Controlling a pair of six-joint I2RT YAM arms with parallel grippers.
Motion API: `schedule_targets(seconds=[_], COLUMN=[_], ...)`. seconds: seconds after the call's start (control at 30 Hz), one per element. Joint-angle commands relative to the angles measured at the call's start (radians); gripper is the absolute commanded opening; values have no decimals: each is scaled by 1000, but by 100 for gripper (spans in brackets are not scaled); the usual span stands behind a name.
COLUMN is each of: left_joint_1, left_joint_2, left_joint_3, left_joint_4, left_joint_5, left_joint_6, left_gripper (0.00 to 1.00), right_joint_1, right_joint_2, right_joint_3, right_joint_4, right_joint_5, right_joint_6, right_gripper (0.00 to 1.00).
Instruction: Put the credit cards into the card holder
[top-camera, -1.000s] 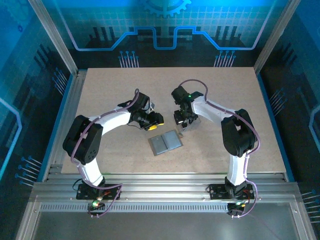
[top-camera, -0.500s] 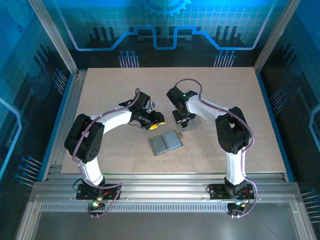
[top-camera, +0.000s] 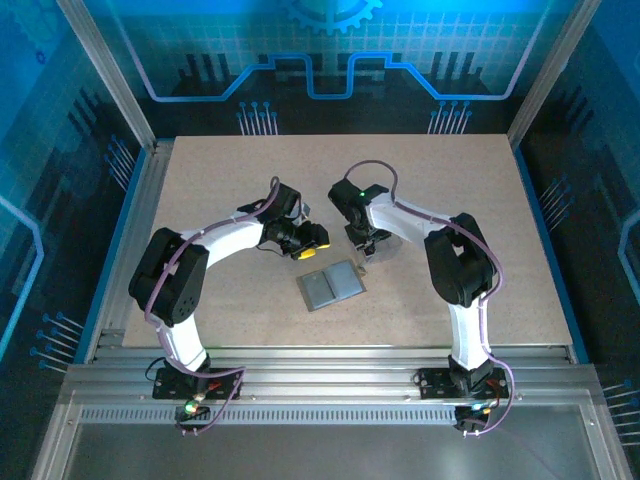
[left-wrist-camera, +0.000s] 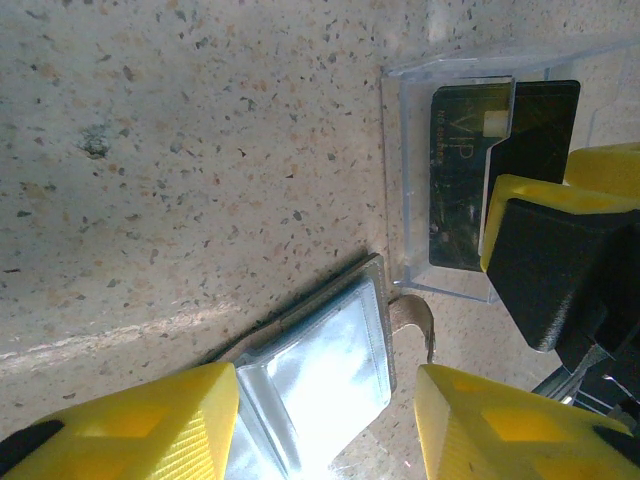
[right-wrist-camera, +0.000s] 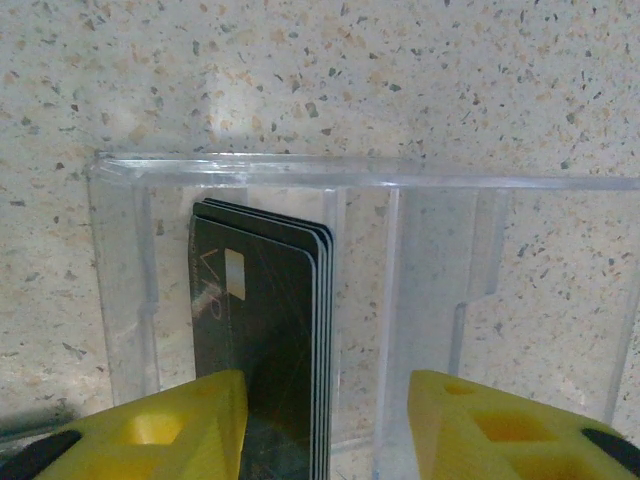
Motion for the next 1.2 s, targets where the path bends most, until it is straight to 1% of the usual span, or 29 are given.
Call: schedule_targets(seconds=[0.0, 0.3, 0.5, 0.53, 0.63, 0.7, 0.83, 0.97, 1.17], left_joint_1=[6, 6, 8, 8, 8, 8, 9, 11, 11], left_joint_2=[3, 6, 3, 3, 6, 6, 1, 0, 3], left_joint_3=[8, 2, -1, 0, 0, 0, -2, -6, -6], left_joint_4=[-2, 6, 4, 4, 5, 5, 1, -1, 1], left_joint_5=[19, 18, 18, 18, 18, 19, 18, 17, 18], left_joint_6=[-3, -8, -5, -5, -3, -3, 0, 1, 0], left_gripper=[51, 51, 51, 51, 51, 51, 51, 51, 51], right_joint_1=[16, 32, 32, 32, 32, 33, 33, 33, 33], right_joint_2=[21, 1, 6, 7, 14, 32, 51, 58, 67], right_joint_3=[30, 53, 60, 62, 64, 72, 75, 72, 68], right_joint_4=[-39, -67, -75, -75, -63, -66, -68, -69, -72], right_joint_5=[45, 100, 91, 78, 16, 13, 27, 54, 78], right_joint_6=[0, -15, -18, -19, -24, -20, -18, -18, -21], right_gripper=[46, 43, 41, 41, 48, 48, 47, 43, 43])
